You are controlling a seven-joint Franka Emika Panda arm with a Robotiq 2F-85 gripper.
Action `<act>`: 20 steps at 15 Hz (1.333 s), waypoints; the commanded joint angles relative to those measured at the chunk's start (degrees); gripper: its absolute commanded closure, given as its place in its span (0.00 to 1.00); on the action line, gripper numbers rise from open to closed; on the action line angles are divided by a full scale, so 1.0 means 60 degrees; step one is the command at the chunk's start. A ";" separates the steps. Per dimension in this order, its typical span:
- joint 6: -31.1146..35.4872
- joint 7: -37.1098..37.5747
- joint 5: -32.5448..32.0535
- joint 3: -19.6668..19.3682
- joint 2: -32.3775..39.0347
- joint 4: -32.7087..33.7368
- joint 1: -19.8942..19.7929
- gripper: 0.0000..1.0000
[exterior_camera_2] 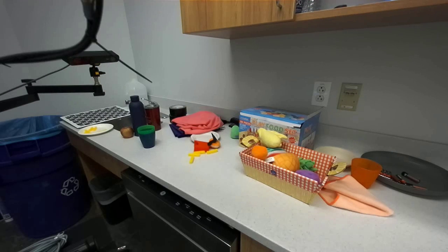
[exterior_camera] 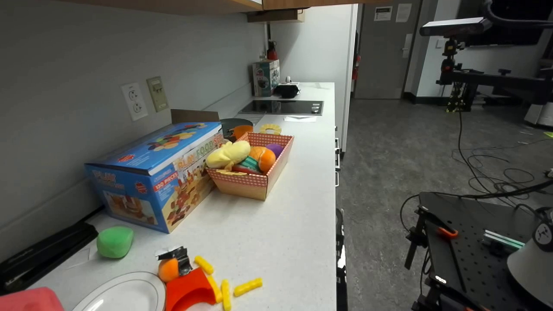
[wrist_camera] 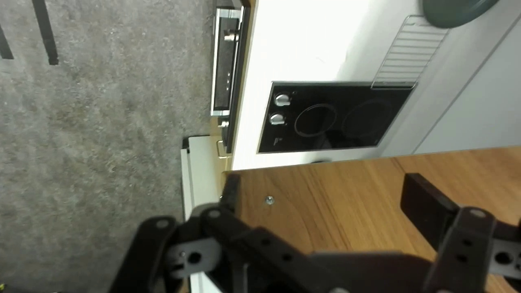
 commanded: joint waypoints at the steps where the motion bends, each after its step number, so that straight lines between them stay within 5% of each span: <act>1: -0.1325 -0.1750 0.1492 -0.0525 0.0090 0.0947 0.0092 0.00; 8: -0.2842 -0.3384 0.3055 -0.1168 0.0202 0.1686 0.0047 0.00; 14: -0.2845 -0.3753 0.4709 -0.1748 0.0197 0.1731 0.0006 0.00; 20: -0.2540 -0.3520 0.4400 -0.1628 0.0077 0.1354 0.0017 0.00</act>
